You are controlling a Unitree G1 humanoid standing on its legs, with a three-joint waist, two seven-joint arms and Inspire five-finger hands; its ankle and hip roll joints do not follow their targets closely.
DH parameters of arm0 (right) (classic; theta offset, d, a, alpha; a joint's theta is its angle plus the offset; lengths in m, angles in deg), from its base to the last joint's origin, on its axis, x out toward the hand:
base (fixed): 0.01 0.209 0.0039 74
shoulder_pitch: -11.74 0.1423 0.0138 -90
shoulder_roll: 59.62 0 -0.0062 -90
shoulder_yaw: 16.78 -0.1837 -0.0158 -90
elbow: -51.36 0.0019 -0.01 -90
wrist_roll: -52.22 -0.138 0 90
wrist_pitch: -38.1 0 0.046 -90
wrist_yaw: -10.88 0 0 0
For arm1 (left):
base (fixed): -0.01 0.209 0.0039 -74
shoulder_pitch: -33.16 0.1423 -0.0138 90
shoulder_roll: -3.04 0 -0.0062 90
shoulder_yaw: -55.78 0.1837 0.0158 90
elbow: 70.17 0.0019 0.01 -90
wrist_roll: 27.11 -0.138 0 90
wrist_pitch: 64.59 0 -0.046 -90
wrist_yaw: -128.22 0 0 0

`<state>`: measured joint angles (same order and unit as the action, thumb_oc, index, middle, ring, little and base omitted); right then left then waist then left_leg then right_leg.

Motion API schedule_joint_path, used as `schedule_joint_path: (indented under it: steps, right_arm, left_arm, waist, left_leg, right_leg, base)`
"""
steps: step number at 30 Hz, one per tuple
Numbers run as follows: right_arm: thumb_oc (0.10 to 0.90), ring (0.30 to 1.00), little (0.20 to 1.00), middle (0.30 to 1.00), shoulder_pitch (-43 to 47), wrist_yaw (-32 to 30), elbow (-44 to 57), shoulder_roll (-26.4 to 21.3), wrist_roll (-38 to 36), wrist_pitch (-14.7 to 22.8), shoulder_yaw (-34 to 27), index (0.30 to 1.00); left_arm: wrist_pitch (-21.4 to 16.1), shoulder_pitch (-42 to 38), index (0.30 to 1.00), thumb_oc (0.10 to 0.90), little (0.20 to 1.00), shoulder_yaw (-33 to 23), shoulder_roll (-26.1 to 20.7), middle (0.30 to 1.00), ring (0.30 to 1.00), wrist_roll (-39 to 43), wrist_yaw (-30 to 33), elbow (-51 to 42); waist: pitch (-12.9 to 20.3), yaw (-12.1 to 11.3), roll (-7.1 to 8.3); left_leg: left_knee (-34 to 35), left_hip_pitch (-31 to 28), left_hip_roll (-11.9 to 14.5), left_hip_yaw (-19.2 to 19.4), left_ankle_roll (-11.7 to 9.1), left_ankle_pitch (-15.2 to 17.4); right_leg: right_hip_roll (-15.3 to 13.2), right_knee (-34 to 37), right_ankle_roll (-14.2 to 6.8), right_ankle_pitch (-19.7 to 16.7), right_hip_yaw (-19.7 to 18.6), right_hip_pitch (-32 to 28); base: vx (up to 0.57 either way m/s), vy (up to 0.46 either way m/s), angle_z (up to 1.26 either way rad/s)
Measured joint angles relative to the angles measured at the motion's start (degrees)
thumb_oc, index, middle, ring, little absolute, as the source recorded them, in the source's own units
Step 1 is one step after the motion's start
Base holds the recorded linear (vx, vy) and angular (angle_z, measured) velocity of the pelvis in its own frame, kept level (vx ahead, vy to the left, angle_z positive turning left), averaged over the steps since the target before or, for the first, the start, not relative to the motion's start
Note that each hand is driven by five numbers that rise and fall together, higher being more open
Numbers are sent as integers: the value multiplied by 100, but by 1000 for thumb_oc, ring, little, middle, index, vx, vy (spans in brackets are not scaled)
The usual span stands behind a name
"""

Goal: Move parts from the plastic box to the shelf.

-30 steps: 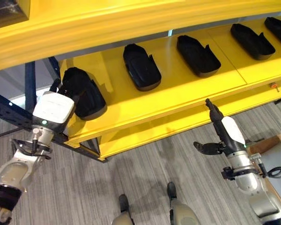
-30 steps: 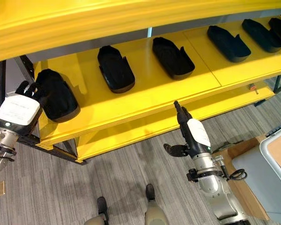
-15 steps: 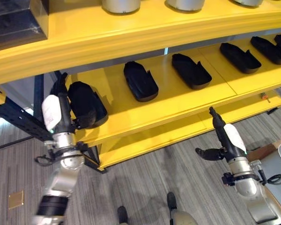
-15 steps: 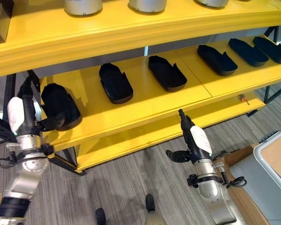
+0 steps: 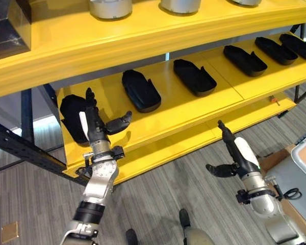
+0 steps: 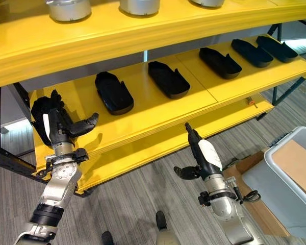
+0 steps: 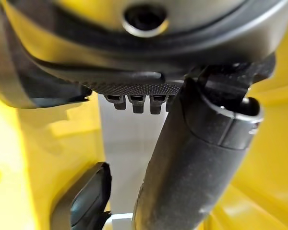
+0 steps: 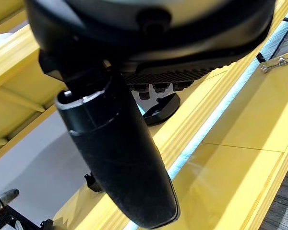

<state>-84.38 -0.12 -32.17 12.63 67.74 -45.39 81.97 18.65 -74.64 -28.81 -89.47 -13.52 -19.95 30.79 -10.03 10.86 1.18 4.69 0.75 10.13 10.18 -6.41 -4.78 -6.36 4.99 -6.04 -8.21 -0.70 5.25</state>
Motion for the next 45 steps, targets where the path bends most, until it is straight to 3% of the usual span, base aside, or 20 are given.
schedule_joint_path:
  steps: [14,31,35,45]
  right_arm:
    - [900,1000,1000,1000,5,-5,0,-46,0,0,182,1000]
    - [900,1000,1000,1000,48,-30,0,-47,-4,2,249,1000]
    - [900,1000,1000,1000,193,-84,-2,-49,-7,11,517,1000]
    - [900,1000,1000,1000,196,-114,-2,-75,-119,18,517,1000]
  left_arm:
    - [0,-196,1000,900,1000,110,185,1000,1000,204,45,742]
    - [14,-709,1000,900,1000,222,204,1000,1000,203,162,1741]
    - [21,-944,1000,900,1000,141,135,1000,1000,203,178,2227]
    - [9,-965,1000,900,1000,91,134,1000,1000,199,268,2236]
  waist:
    - [-3,18,17]
    - [-13,200,111]
    - [-98,310,252]
    - [-107,281,261]
  left_leg:
    - [20,38,4,59,7,9]
    - [20,191,10,233,-9,24]
    - [3,235,56,343,-12,24]
    - [22,236,71,343,-27,36]
  right_leg:
    - [7,0,-2,-13,-48,75]
    - [33,0,-11,-44,-216,339]
    - [89,-2,1,-84,-311,443]
    - [102,1,1,-78,-306,441]
  base:
    - [0,-2,-1]
    - [4,-4,-6]
    - [-6,-3,-11]
    - [0,0,0]
